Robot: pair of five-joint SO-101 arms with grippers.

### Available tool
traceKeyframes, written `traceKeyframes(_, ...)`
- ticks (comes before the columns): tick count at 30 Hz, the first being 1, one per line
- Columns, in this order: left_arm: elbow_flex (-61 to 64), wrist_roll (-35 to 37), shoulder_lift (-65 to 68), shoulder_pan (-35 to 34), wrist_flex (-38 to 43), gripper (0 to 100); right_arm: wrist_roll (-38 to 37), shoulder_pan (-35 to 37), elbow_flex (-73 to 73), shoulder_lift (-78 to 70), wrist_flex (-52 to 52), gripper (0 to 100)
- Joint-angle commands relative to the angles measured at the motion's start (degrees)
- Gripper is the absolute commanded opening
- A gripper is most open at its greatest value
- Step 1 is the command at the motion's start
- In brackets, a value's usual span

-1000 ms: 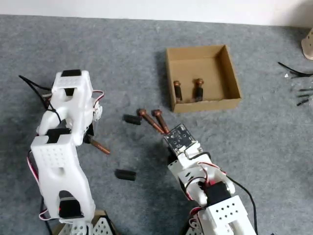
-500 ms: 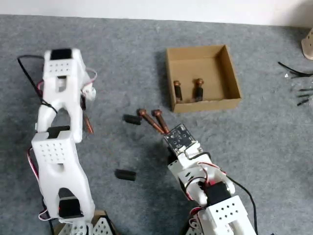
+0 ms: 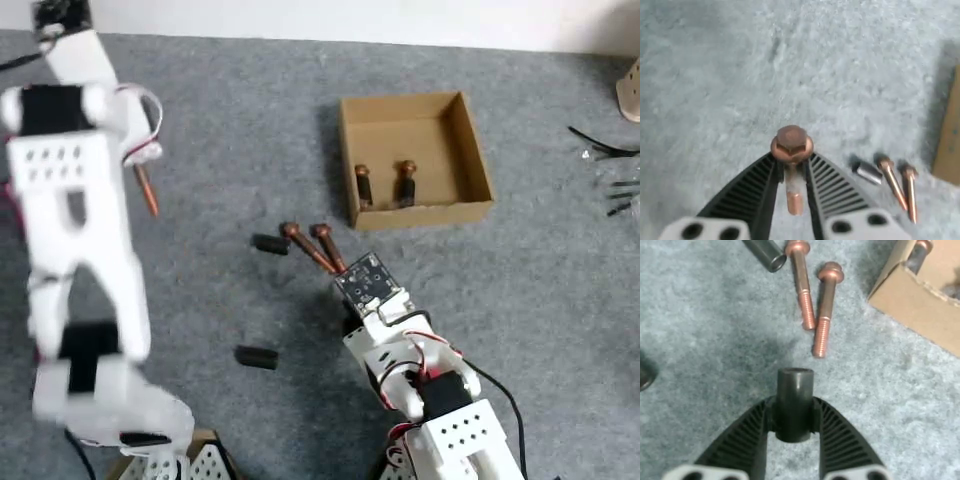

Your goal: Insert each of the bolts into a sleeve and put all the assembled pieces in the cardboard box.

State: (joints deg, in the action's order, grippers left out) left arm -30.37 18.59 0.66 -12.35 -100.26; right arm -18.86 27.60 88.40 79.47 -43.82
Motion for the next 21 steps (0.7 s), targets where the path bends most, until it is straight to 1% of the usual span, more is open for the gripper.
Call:
traceKeyframes(1,13.05,-0.35,-18.86,2.24,0.00,0,-0.62,-0.57,-0.48,0.84,1.45,0.5)
traceKeyframes(6,32.48,-0.35,-41.01,2.33,0.53,0,-0.62,-0.57,-0.48,0.84,1.45,0.5)
traceKeyframes(8,40.40,-0.35,-49.10,2.07,3.60,0,-0.62,-0.57,-0.66,0.92,1.45,0.5)
traceKeyframes(12,57.71,-0.09,-63.60,1.98,12.31,0,-0.35,-0.48,-0.57,0.92,5.05,0.5)
traceKeyframes(15,70.29,0.00,-73.27,1.98,21.54,0,-0.09,-0.13,-0.57,0.92,6.29,0.5)
traceKeyframes(18,81.71,0.09,-81.80,1.98,30.15,0,-0.09,3.65,-0.75,0.92,6.37,0.5)
traceKeyframes(21,90.07,0.09,-88.75,1.98,35.60,0,0.00,7.78,-0.92,0.92,6.37,0.5)
